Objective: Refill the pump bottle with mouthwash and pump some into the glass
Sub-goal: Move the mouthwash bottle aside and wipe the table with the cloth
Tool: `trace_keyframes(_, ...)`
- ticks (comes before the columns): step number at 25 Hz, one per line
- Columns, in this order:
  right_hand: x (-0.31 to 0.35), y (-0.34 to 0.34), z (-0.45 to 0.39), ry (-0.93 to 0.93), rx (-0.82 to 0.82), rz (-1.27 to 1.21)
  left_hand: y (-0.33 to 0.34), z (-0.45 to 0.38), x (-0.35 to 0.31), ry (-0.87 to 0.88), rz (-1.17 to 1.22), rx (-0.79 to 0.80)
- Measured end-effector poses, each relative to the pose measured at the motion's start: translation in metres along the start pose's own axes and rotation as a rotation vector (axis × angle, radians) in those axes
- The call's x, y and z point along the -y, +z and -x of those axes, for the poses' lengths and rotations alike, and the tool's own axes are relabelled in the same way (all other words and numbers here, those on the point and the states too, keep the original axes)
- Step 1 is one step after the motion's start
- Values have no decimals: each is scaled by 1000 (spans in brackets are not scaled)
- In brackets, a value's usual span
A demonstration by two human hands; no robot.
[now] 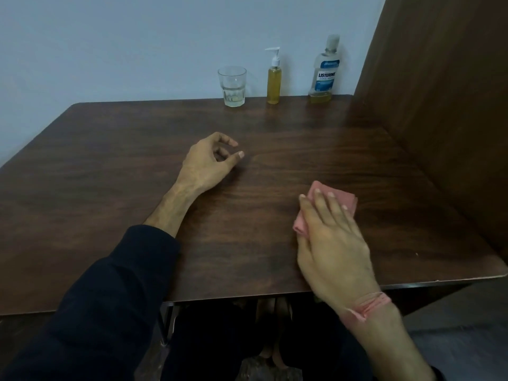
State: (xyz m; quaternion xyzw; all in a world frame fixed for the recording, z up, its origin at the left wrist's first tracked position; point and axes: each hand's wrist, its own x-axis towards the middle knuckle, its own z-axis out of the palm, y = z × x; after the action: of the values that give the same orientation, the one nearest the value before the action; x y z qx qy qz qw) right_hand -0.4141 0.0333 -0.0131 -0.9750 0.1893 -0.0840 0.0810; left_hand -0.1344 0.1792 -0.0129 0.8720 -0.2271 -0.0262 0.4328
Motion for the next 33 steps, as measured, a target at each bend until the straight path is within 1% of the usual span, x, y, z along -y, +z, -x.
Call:
trace_keyframes(4,53,15,23,-132,26,-63,-1,-3,2,-7,-14,-9)
trace_keyframes(7,46,15,30,-179,22,-59,2,-2,2,-13,-24,-8)
trace_keyframes(9,23,7,28,-141,18,-23,2,0,2,-1,-29,7)
trace_keyframes(12,-1,-3,23,-5,47,33,2,2,2,15,-38,4)
trace_keyframes(14,7,-1,23,46,24,15,3,2,1,17,-49,-1)
trace_keyframes(15,19,2,24,40,12,2,3,2,1,19,-56,1)
trace_keyframes(19,75,20,38,-136,-5,-83,3,1,0,13,-59,-10)
trace_keyframes(22,76,21,45,-199,-6,-99,3,1,1,15,-66,-11)
trace_keyframes(24,50,14,43,-156,-32,-92,3,1,1,25,-65,-5)
trace_keyframes(26,17,5,36,-37,-61,-45,3,2,2,31,-69,-1)
trace_keyframes(28,-8,-1,28,97,-36,-3,5,2,2,41,-80,-4)
trace_keyframes(29,-13,-2,25,141,-17,14,5,1,2,46,-90,-5)
trace_keyframes(31,-4,1,21,169,-5,12,6,-1,3,54,-112,-6)
trace_keyframes(33,20,8,20,110,-14,-17,7,-2,4,57,-121,-9)
